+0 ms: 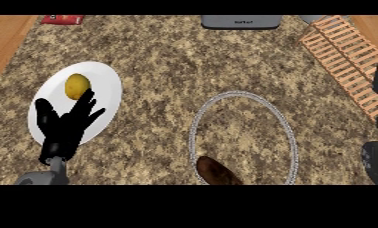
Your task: Pick the squash from the placemat and place it in the tiered shelf
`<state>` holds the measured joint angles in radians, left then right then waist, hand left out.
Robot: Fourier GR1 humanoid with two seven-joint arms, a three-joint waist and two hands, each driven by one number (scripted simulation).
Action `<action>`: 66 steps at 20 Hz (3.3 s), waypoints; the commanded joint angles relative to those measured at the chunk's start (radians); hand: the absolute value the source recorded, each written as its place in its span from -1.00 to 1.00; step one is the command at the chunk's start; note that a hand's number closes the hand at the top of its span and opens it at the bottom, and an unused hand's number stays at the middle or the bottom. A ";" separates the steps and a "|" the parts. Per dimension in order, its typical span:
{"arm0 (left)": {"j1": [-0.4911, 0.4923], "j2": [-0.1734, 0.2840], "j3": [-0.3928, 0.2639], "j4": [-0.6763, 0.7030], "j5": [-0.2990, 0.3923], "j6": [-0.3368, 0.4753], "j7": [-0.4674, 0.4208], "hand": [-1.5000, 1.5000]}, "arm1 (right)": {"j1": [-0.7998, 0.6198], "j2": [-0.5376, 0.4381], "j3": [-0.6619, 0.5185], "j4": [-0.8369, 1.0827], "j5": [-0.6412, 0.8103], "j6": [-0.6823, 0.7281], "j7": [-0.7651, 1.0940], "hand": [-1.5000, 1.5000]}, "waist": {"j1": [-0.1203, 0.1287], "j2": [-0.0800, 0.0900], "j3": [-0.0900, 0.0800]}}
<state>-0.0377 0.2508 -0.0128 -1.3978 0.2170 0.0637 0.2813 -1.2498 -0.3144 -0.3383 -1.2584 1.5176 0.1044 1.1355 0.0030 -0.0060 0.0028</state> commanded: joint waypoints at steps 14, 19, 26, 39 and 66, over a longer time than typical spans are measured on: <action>-0.045 -0.020 0.019 0.070 -0.020 0.000 0.022 0.00 | 0.014 -0.248 -0.183 0.183 -0.122 0.135 -0.139 1.00 | -0.001 0.008 -0.003; 0.051 -0.010 0.025 0.036 -0.021 -0.039 -0.028 0.00 | 0.091 -0.260 -0.179 0.177 -0.146 0.076 -0.157 1.00 | 0.004 0.007 -0.003; -0.046 -0.021 0.043 0.087 -0.042 -0.015 -0.005 0.00 | 0.109 -0.327 -0.188 0.337 -0.180 -0.058 -0.231 1.00 | 0.008 0.011 -0.003; 0.011 -0.047 0.049 0.068 -0.044 -0.041 -0.028 0.00 | 0.136 -0.363 -0.147 0.384 -0.259 -0.096 -0.300 1.00 | 0.008 0.008 -0.003; 0.031 -0.045 0.066 0.067 -0.075 -0.040 -0.038 0.00 | 0.225 -0.416 -0.315 0.020 -0.284 -0.536 -0.113 -1.00 | -0.016 0.003 -0.004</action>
<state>-0.0240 0.2102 0.0512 -1.3968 0.1563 0.0231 0.2571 -1.0734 -0.7022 -0.6439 -1.1699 1.1697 -0.4117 0.9318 -0.0010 -0.0067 0.0043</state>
